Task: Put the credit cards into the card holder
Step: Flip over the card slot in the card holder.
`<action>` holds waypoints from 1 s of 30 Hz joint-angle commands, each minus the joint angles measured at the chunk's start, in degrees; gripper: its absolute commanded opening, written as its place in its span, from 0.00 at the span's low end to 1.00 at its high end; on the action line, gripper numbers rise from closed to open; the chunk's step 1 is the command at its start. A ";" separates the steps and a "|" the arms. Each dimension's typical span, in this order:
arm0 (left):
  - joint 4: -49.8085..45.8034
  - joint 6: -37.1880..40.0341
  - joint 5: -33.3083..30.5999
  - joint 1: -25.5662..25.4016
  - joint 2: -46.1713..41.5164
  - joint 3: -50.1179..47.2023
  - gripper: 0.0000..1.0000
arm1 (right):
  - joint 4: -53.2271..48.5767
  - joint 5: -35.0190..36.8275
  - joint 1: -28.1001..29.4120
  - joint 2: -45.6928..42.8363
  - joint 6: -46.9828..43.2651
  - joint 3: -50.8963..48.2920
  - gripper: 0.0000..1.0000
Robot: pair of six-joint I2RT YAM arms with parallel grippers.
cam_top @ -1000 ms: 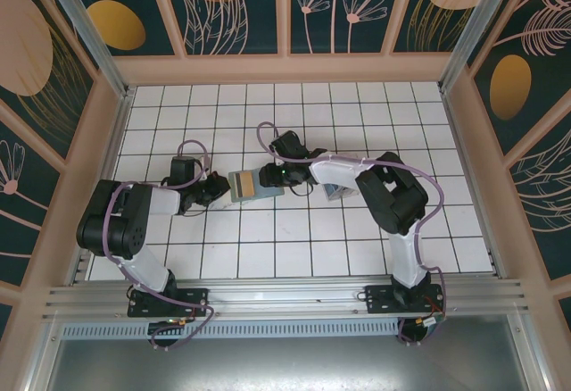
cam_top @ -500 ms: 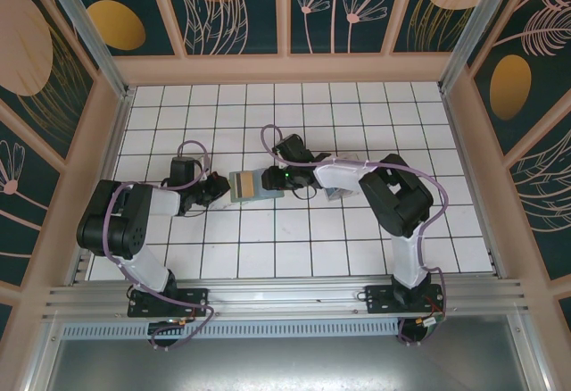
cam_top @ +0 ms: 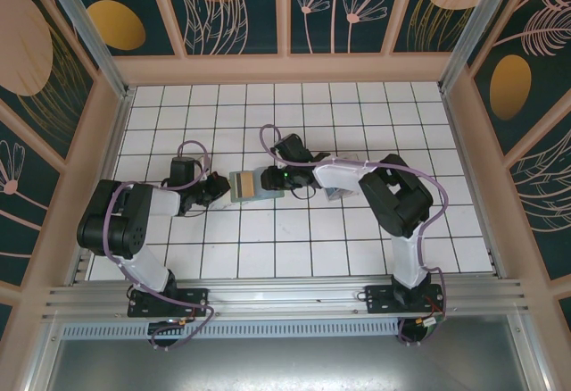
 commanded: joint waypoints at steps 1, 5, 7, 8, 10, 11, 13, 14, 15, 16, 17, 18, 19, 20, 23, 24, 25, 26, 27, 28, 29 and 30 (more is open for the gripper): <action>-9.26 0.58 -4.54 -1.58 6.54 -2.88 0.09 | -0.52 -0.52 0.53 -0.33 -0.73 1.51 0.41; -8.90 0.47 -4.63 -1.58 6.49 -3.21 0.09 | -0.54 -0.96 0.64 0.00 -0.83 2.31 0.42; -9.01 0.69 -4.36 -1.59 6.95 -2.85 0.09 | -0.55 -0.97 0.79 0.21 -1.08 2.74 0.43; -9.46 0.84 -4.09 -1.59 7.31 -2.58 0.09 | -0.65 -1.05 0.81 0.39 -1.18 2.97 0.44; -9.44 0.68 -4.12 -1.59 6.99 -2.68 0.09 | -0.63 -1.63 0.90 0.70 -1.10 3.32 0.45; -9.02 0.59 -4.33 -1.58 6.75 -2.93 0.09 | -0.21 -2.20 0.98 0.84 -1.23 3.41 0.45; -9.05 0.61 -4.47 -1.58 6.81 -2.84 0.09 | 0.67 -2.89 1.16 0.81 -1.25 3.29 0.47; -9.39 0.80 -4.29 -1.59 6.92 -2.58 0.09 | 1.05 -3.44 1.23 0.95 -1.27 3.41 0.47; -9.67 0.85 -4.23 -1.58 6.88 -2.36 0.09 | 1.29 -3.92 1.25 1.16 -1.18 3.70 0.48; -9.65 0.76 -4.30 -1.59 6.66 -2.45 0.09 | 1.22 -4.26 1.34 1.32 -0.98 4.03 0.48; -9.51 0.57 -4.58 -1.59 6.20 -2.64 0.09 | 1.13 -4.48 1.42 1.55 -1.05 4.45 0.49; -9.47 0.59 -4.72 -1.59 6.00 -2.64 0.09 | 0.94 -4.40 1.51 1.72 -1.17 4.73 0.49; -9.59 0.69 -4.75 -1.59 5.91 -2.43 0.10 | 0.91 -4.26 1.60 1.90 -1.27 4.91 0.49; -10.19 0.99 -4.76 -1.59 6.02 -1.98 0.10 | 1.03 -4.31 1.69 2.02 -1.35 5.09 0.49; -10.50 1.08 -4.75 -1.59 5.74 -1.81 0.10 | 1.82 -5.24 1.69 2.05 -1.27 5.13 0.50; -10.39 1.03 -4.73 -1.59 5.65 -1.85 0.10 | 2.38 -5.63 1.69 1.96 -1.27 4.97 0.50; -10.40 1.11 -4.79 -1.58 5.76 -1.70 0.10 | 3.21 -6.13 1.69 1.89 -1.27 4.63 0.49; -10.61 1.20 -4.60 -1.54 5.89 -1.44 0.10 | 4.18 -6.97 1.69 1.89 -1.19 4.43 0.49; -10.76 1.17 -4.41 -1.55 5.90 -1.26 0.11 | 5.15 -8.05 1.69 2.01 -0.95 4.26 0.49; -10.54 0.90 -4.19 -1.55 5.80 -1.36 0.11 | 5.81 -8.99 1.69 2.18 -0.70 4.28 0.50; -9.79 0.53 -3.87 -1.59 5.45 -1.62 0.12 | 6.58 -9.99 1.69 2.49 -0.36 4.37 0.50; -9.44 0.25 -3.64 -1.53 5.19 -1.73 0.13 | 7.20 -10.54 1.69 2.63 0.02 4.38 0.50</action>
